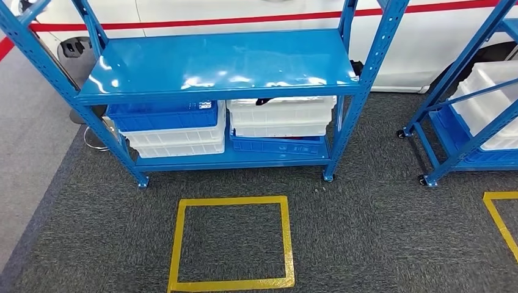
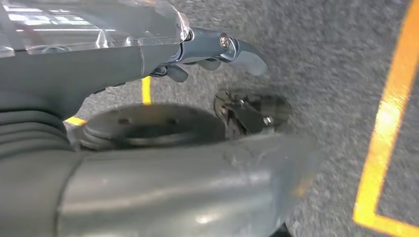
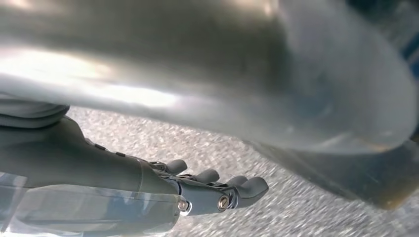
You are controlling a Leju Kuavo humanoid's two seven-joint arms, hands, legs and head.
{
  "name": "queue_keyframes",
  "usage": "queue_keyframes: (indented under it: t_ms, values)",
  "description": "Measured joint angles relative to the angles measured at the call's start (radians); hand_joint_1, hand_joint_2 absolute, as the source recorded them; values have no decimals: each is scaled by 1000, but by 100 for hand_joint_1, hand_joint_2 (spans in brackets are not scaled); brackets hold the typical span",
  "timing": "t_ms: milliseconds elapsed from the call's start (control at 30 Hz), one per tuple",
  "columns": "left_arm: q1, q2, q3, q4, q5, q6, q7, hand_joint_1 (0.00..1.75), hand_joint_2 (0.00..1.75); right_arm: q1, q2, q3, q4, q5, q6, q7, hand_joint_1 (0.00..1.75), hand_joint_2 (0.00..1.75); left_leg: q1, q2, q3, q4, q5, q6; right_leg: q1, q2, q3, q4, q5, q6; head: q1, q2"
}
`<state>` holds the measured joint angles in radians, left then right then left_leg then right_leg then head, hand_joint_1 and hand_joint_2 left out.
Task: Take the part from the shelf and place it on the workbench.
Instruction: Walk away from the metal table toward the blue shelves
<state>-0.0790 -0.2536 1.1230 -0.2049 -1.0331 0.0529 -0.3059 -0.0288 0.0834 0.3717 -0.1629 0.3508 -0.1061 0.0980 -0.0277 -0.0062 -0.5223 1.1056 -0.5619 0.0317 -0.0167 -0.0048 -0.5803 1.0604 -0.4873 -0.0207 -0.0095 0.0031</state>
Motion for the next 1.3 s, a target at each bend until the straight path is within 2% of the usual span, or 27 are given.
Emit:
queue_keyframes:
  t_ms: [67, 100, 133, 167, 233, 267, 333, 367, 467, 533, 600, 633, 667, 700, 767, 800, 833, 900, 967, 1000, 1033, 1100, 1133, 1167, 1200, 1267, 1300]
  values:
    - [-1, 0, 0, 0, -3, -6, -4, 0, 0, 0, -7, -1, 0, -1, 8, -10, 0, 0, 16, 1, -68, 117, -51, -20, -2, -1, 5, -2, -6, -4, -6, 0]
    - [0, 0, 0, 0, -5, -6, -4, 0, 0, 1, -10, -2, 0, -2, 9, -12, 0, 0, 24, 1, -103, 169, -67, -27, -4, -1, 8, -2, -9, -3, -6, 0]
    - [1, 0, 0, 0, -7, -6, -3, 0, 0, 1, -12, -2, 0, -2, 9, -14, 0, 0, 31, 1, -128, 196, -67, -33, -6, -1, 11, -2, -12, -1, -6, 0]
    - [2, 0, 0, 0, -9, -5, -3, 0, 0, 2, -13, -3, 0, -2, 8, -14, 0, 0, 37, 1, -136, 187, -45, -37, -9, 1, 16, -2, -16, 2, -6, 0]
    - [4, 0, -1, 0, -10, -4, -2, 0, 0, 3, -14, -5, 0, -3, 8, -14, 0, 0, 45, 2, -106, 72, 47, -43, -15, 2, 29, -3, -25, 12, -6, 0]
    - [4, -1, -1, 0, -11, -4, -1, 0, 0, 3, -15, -6, 0, -3, 8, -14, 0, 0, 44, 3, -88, 12, 77, -44, -18, 2, 35, -4, -28, 17, -7, 0]
    - [3, -1, -1, 0, -11, -5, -1, 0, 0, 3, -16, -7, 1, -3, 8, -14, 0, 0, 38, 5, -71, -50, 95, -37, -20, 2, 38, -8, -31, 30, -10, 0]
    - [4, -1, -1, 0, -11, -5, 0, 0, 0, 3, -16, -7, 1, -3, 8, -14, 0, 0, 34, 5, -71, -51, 91, -32, -20, 1, 39, -12, -31, 37, -11, 0]
    - [5, -2, -1, 0, -11, -4, 0, 0, 0, 1, -17, -8, 0, -3, 7, -14, 0, 0, 32, 5, -54, -73, 110, -9, -19, 1, 49, -8, -44, 57, -10, 0]
    - [2, -2, -1, 0, -11, -4, 0, 0, 0, 1, -19, -8, 0, -3, 7, -15, 0, 0, 31, 5, -43, -88, 115, 7, -16, 1, 13, 71, -90, 56, -4, 0]
    - [1, -3, -1, 0, -11, -4, 0, 0, 0, 1, -21, -9, 0, -3, 7, -19, 0, 0, 23, 6, -40, -89, 110, 18, -7, 3, -55, 196, -141, 51, -1, 0]
    - [2, -3, -1, 0, -11, -4, 0, 0, 0, 1, -22, -9, 0, -3, 7, -22, 0, 0, 18, 5, -37, -89, 108, 22, -1, 3, -77, 235, -146, 48, 0, 0]
    - [3, -3, -1, 0, -11, -4, 0, 0, 0, 1, -22, -9, 0, -4, 7, -23, 0, 0, 13, 4, -34, -89, 105, 25, 5, 4, -80, 238, -131, 44, 0, 0]
    - [3, -3, -1, 0, -11, -4, 0, 0, 0, 1, -23, -9, 0, -4, 7, -22, 0, 0, 8, 3, -29, -88, 103, 28, 10, 4, -65, 204, -98, 37, 0, 0]
    - [3, -4, -1, 0, -12, -4, 0, 0, 0, 1, -25, -9, 0, -4, 7, -17, 0, 0, -3, 0, -21, -87, 98, 31, 19, 3, -9, 79, -27, 17, -1, 0]
    - [2, -6, -1, 0, -12, -4, 0, 0, 0, 1, -27, -9, 0, -4, 7, -15, 0, 0, -7, -2, -21, -85, 96, 30, 22, 3, 14, 25, -9, 9, -2, 0]
    - [2, -7, -1, 0, -12, -4, 0, 0, 0, 1, -29, -9, 1, -4, 7, -15, 0, 0, -9, -2, -23, -83, 94, 27, 25, 3, 26, -9, -3, 3, -4, 0]
    - [2, -8, -1, 0, -12, -4, 0, 0, 0, 3, -30, -9, 1, -4, 7, -15, 0, 0, -10, -1, -27, -82, 94, 22, 24, 4, 31, -31, -5, -1, -5, 0]
    - [0, -8, -1, 0, -12, -3, 0, 0, 0, 4, -26, -9, 0, -4, 8, -15, 0, 0, -11, -1, -29, -72, 85, 12, 13, 3, 38, -45, 1, -5, -6, 0]
    - [-1, -7, -1, 0, -12, -3, 0, 0, 0, 4, -25, -9, 0, -4, 8, -15, 0, 0, -9, -1, -40, -46, 67, 4, 7, 2, 43, -52, 4, -6, -10, 0]
    - [-1, -7, -1, 0, -12, -2, 0, 0, 0, 4, -24, -9, 0, -4, 8, -15, 0, 0, -3, -1, -61, 2, 41, -7, 2, -1, 48, -57, 5, -7, -13, 0]
    - [0, -7, -1, 0, -12, -2, 0, 0, 0, 5, -25, -9, 0, -4, 8, -15, 0, 0, 16, 0, -125, 134, -18, -28, -3, -3, 50, -60, 5, -6, -19, 0]
    - [1, -6, -1, 0, -12, -1, 0, 0, 0, 6, -25, -9, 0, -4, 8, -15, 0, 0, 26, 0, -151, 183, -30, -37, -7, -4, 50, -59, 4, -3, -19, 0]
    - [2, -6, -1, 0, -12, -1, 0, 0, 0, 6, -25, -9, 0, -4, 8, -15, 0, 0, 35, 0, -161, 196, -22, -46, -11, -4, 52, -59, 2, 1, -19, 0]
    - [3, -6, -1, 0, -12, -1, 0, 0, 0, 7, -25, -9, 0, -4, 8, -15, 0, 0, 44, 1, -149, 168, 6, -55, -17, -4, 56, -59, 0, 7, -19, 0]
    - [3, -6, -1, 0, -12, -1, 0, 0, 0, 7, -26, -9, 0, -4, 8, -15, 0, 0, 59, 4, -85, 32, 82, -73, -26, -3, 66, -58, -8, 23, -20, 0]
    - [3, -6, -1, 0, -12, -1, 0, 0, 0, 7, -26, -9, 0, -4, 7, -15, 0, 0, 61, 4, -55, -30, 102, -76, -28, -2, 69, -56, -11, 33, -23, 0]
